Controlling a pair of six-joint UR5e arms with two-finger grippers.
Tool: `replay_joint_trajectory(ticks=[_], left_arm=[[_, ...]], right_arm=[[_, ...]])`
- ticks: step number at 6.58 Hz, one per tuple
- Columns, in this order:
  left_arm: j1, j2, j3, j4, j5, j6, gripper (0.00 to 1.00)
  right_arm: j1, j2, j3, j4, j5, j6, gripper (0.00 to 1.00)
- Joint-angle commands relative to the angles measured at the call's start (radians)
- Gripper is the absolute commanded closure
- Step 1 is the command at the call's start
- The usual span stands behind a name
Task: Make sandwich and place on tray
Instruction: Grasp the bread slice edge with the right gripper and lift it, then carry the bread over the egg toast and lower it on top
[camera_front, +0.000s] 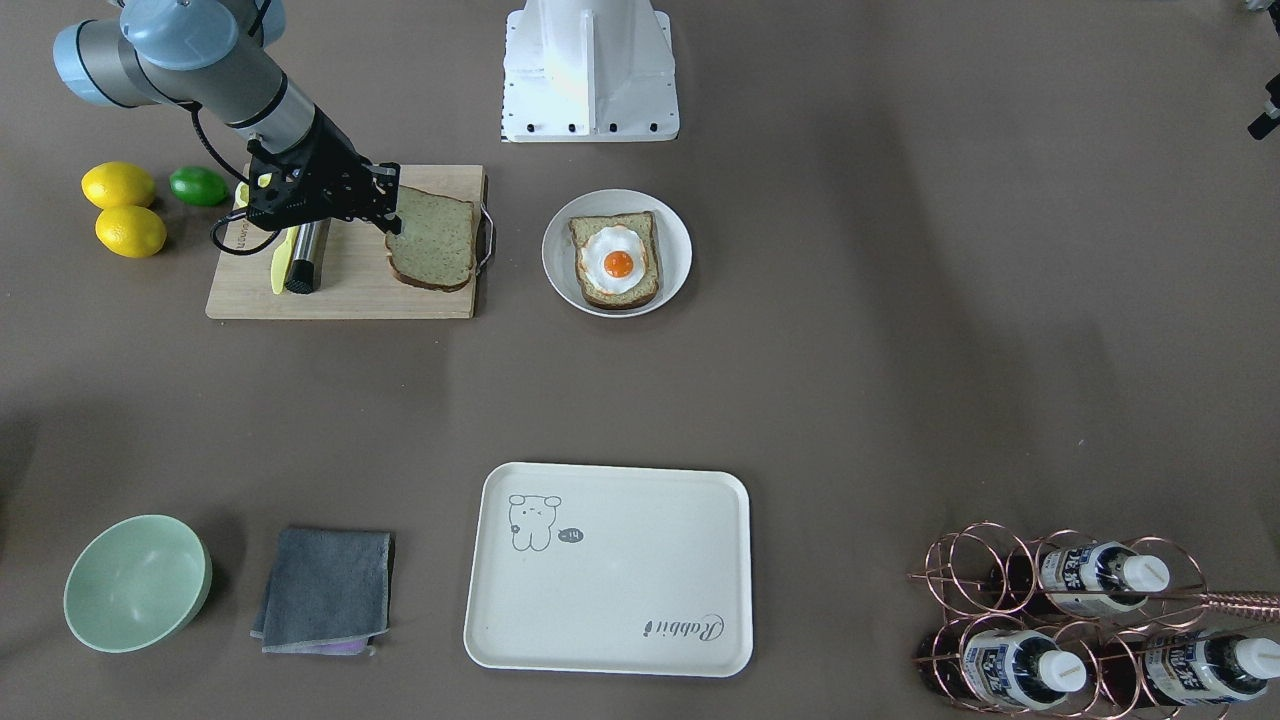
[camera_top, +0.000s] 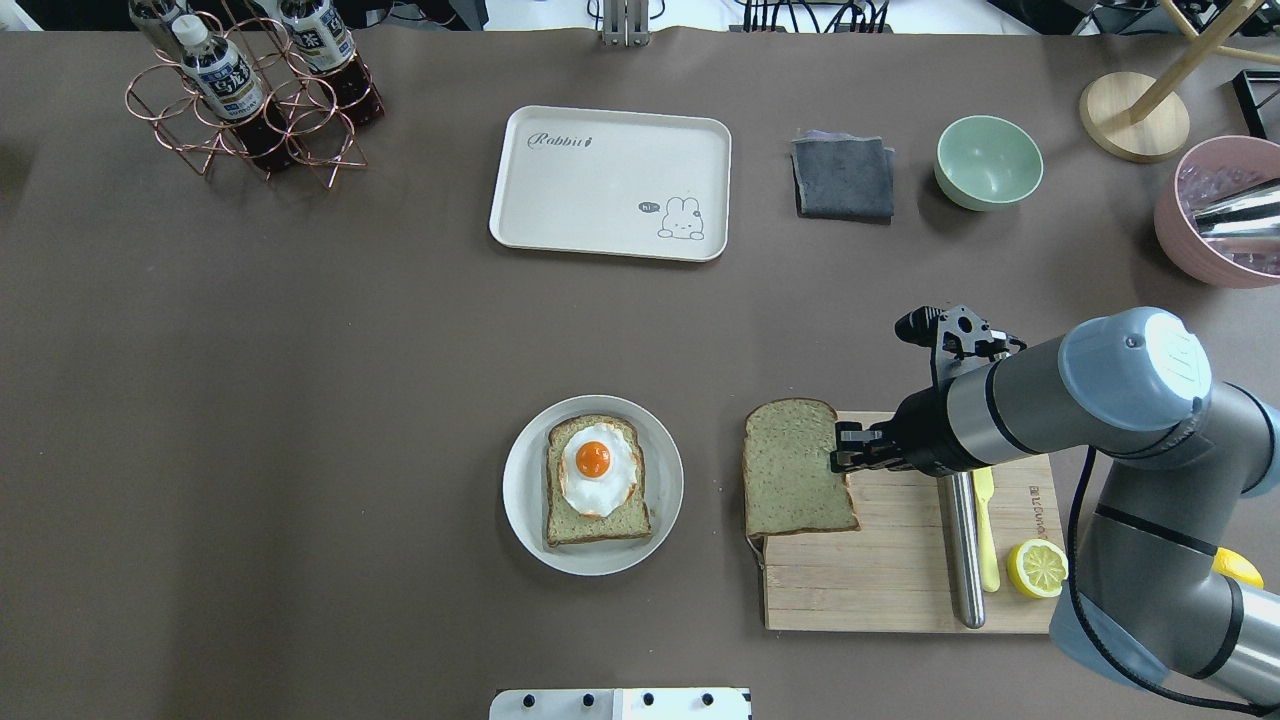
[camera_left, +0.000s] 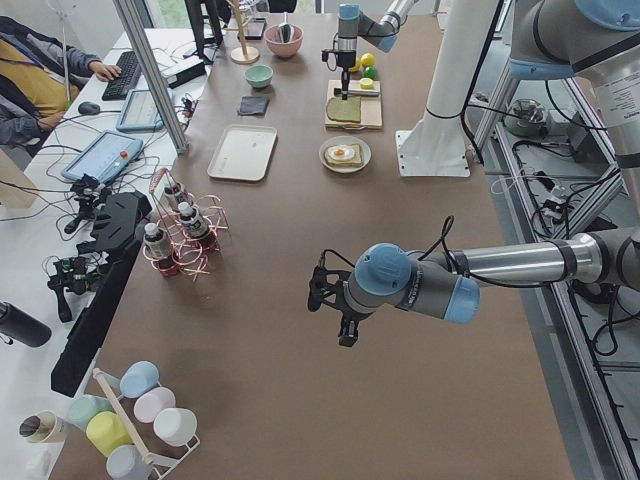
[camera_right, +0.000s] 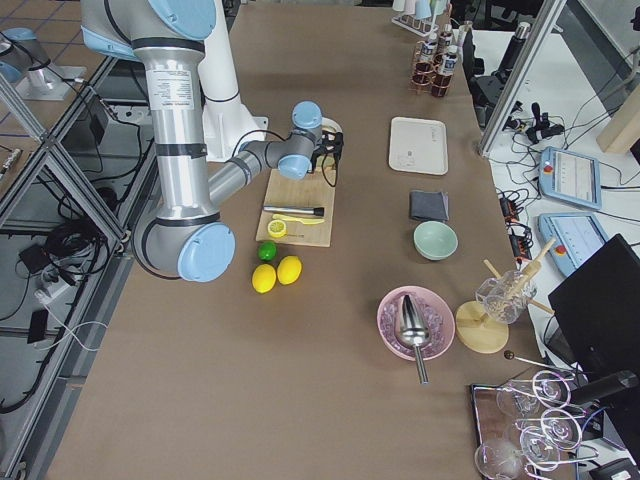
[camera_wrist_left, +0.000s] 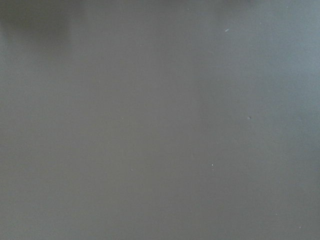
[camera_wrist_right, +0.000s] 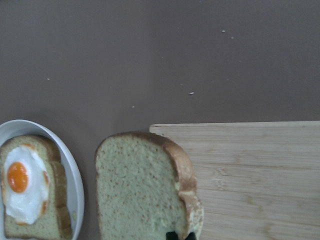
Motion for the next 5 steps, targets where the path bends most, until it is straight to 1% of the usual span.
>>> replay_joint_trajectory(ticks=[1,3,5], left_arm=[[0.000,-0.009,0.003,0.002,0.003,-0.002,0.02],[0.000,-0.011,0.001,0.002,0.006,0.000,0.02],[0.001,-0.021,0.007,0.003,0.010,-0.012,0.02]], right_arm=[[0.000,0.067,-0.002,0.009,0.003,0.051,1.00],[-0.049,0.169,-0.039,0.020,-0.007,0.143,1.00],[-0.106,0.266,-0.097,0.022,-0.026,0.177,1.00]])
